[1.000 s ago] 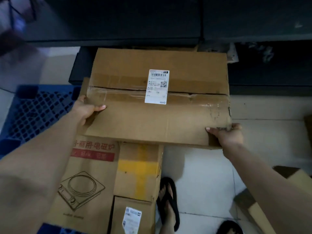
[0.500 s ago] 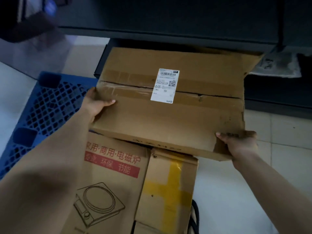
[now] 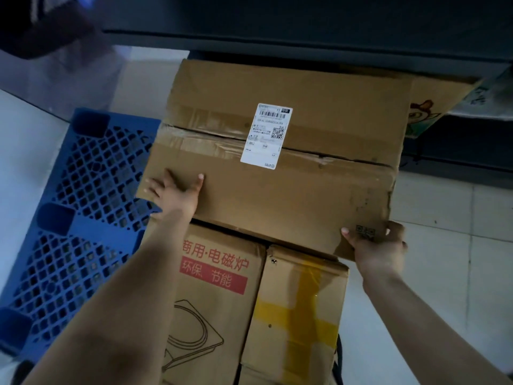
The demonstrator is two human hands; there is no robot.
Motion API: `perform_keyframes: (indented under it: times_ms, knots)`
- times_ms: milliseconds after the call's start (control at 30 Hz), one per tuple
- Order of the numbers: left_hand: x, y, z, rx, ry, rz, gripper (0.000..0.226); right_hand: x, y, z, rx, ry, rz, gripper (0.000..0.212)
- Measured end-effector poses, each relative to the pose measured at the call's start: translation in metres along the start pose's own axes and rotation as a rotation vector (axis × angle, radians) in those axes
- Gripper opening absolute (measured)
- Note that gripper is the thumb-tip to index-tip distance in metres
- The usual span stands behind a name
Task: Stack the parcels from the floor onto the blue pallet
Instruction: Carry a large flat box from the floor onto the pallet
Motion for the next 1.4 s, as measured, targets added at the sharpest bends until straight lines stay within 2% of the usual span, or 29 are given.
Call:
perform_keyframes:
  times_ms: [67, 167, 233, 300, 400, 500, 600, 733, 1000, 1133, 1233, 1333, 1400]
  knots:
    - [-0.001, 0.005, 0.01, 0.0, 0.1, -0.054, 0.1, 0.003, 0.006, 0.008, 0.011, -0.027, 0.0, 0.074]
    - [-0.009, 0.019, 0.033, 0.017, 0.347, -0.174, 0.103, 0.008, 0.012, 0.015, 0.08, -0.11, 0.005, 0.07]
    - [-0.012, 0.024, 0.045, 0.035, 0.386, -0.163, 0.107, 0.007, 0.008, 0.014, 0.155, -0.135, -0.035, 0.069]
    - [-0.011, 0.026, 0.052, 0.032, 0.406, -0.164, 0.108, 0.001, -0.001, 0.013, 0.304, -0.139, -0.101, 0.073]
    - [-0.007, 0.027, 0.061, 0.035, 0.417, -0.18, 0.108, -0.006, -0.006, 0.018, 0.524, -0.211, -0.013, 0.077]
    - [-0.004, 0.024, 0.065, 0.056, 0.413, -0.224, 0.11, -0.007, 0.0, 0.021, 0.54, -0.148, -0.121, 0.066]
    - [-0.002, 0.019, 0.066, 0.105, 0.408, -0.21, 0.11, -0.006, 0.009, 0.024, 0.566, -0.008, -0.306, 0.065]
    - [0.001, 0.019, 0.076, 0.151, 0.383, -0.157, 0.109, -0.012, 0.007, 0.021, 0.531, 0.056, -0.397, 0.064]
    - [0.013, 0.027, 0.103, 0.17, 0.368, -0.158, 0.108, -0.031, -0.007, 0.019, 0.474, 0.059, -0.328, 0.059]
    - [0.011, 0.028, 0.104, 0.184, 0.341, -0.168, 0.108, -0.027, -0.013, 0.018, 0.533, 0.035, -0.252, 0.06]
    - [-0.001, 0.024, 0.105, 0.197, 0.247, -0.232, 0.106, -0.018, -0.02, 0.015, 0.597, 0.022, -0.147, 0.059]
    - [-0.027, 0.023, 0.123, 0.181, 0.152, -0.23, 0.09, -0.009, -0.039, 0.011, 0.616, 0.051, -0.024, 0.053]
    - [-0.052, 0.026, 0.149, 0.165, 0.227, -0.221, 0.074, -0.001, -0.06, 0.006, 0.622, 0.037, 0.067, 0.053]
Point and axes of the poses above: each hand's wrist, its own z-axis away from the middle knuckle, its own y-axis out of the palm, x = y × z, the point moved 3 cm from there along -z, towards the middle knuckle, and after that the axes turned 7 degrees about -z, right-handed, at the moved point
